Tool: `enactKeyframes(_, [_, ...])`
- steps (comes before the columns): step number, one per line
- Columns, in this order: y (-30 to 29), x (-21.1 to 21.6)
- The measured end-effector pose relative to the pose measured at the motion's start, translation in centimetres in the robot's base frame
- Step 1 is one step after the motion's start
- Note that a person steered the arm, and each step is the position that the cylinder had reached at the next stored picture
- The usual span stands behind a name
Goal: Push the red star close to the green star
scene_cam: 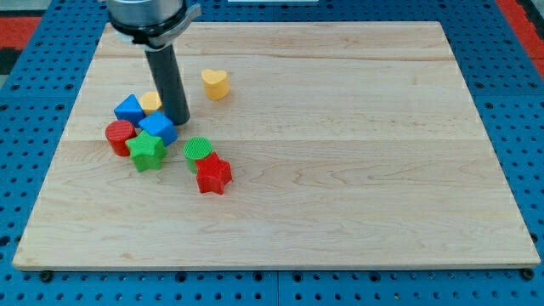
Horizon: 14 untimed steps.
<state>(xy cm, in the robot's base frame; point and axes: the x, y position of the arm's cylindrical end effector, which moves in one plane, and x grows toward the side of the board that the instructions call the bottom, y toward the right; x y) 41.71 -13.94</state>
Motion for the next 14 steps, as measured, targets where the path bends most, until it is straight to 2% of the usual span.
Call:
enactKeyframes(2, [-2.2,5.4])
enactKeyframes(3, [1.0,3.2])
enactKeyframes(4, [7.0,1.6])
enactKeyframes(5, [11.4,5.2])
enactKeyframes(7, [7.8,9.2])
enactKeyframes(9, [2.2,10.3])
enactKeyframes(10, [3.8,9.8])
enactKeyframes(11, [7.4,7.0])
enactKeyframes(13, [8.9,5.9])
enactKeyframes(14, [7.8,4.1])
